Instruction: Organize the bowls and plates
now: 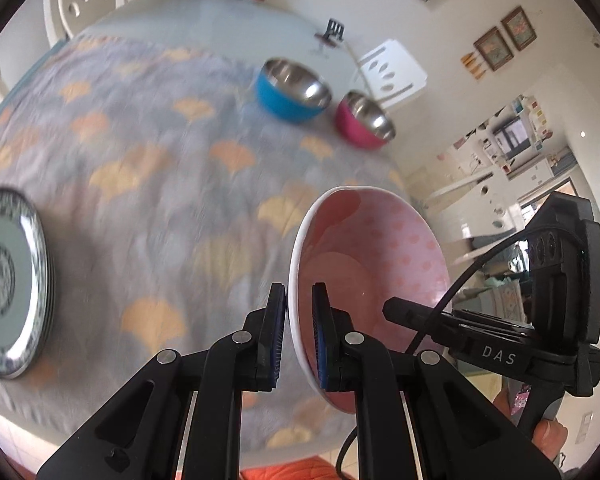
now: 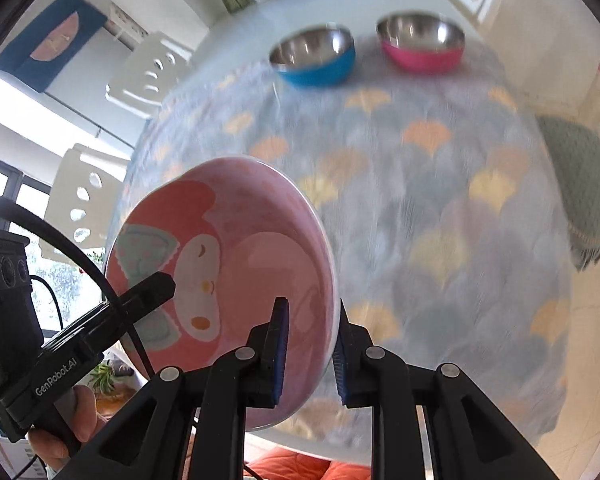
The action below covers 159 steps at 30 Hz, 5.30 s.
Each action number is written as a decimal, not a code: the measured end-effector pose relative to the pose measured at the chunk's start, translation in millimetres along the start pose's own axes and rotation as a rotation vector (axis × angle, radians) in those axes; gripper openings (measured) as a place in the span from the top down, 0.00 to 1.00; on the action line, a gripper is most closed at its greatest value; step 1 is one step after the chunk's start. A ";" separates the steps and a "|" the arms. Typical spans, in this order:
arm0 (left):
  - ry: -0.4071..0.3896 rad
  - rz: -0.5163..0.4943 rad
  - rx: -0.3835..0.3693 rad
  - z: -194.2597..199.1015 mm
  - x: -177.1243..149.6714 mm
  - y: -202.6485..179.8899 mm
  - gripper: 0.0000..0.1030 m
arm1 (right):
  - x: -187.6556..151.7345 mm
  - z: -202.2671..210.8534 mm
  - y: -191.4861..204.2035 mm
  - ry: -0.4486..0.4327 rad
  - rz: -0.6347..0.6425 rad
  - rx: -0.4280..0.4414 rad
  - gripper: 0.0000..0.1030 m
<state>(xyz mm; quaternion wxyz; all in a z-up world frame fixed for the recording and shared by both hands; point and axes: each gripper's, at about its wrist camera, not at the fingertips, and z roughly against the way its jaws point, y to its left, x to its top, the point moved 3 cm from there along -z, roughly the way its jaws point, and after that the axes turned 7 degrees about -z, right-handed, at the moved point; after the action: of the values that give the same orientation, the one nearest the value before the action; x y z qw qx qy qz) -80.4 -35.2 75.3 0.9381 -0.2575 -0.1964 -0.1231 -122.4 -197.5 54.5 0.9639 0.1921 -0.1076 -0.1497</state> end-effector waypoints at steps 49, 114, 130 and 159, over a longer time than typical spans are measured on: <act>-0.015 -0.663 0.264 48.5 138.7 -23.6 0.65 | 68.2 63.2 -4.8 -0.148 -0.137 0.113 0.52; -0.052 -0.052 -0.130 -84.7 231.3 18.3 0.77 | 227.7 -20.7 42.2 -0.100 0.093 -0.012 0.65; -0.014 -0.032 -0.132 13.2 99.1 -9.6 0.75 | 71.0 42.1 60.2 -0.054 -0.006 -0.029 0.65; 0.267 -0.016 0.050 -38.6 -8.5 -2.7 0.75 | -27.2 -23.3 11.2 0.133 -0.109 -0.059 0.65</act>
<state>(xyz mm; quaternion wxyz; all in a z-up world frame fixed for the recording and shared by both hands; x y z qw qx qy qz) -77.1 -56.8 42.3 0.9610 -0.2139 -0.0750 -0.1586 -138.9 -170.8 33.8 0.9646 0.1786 -0.0281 -0.1920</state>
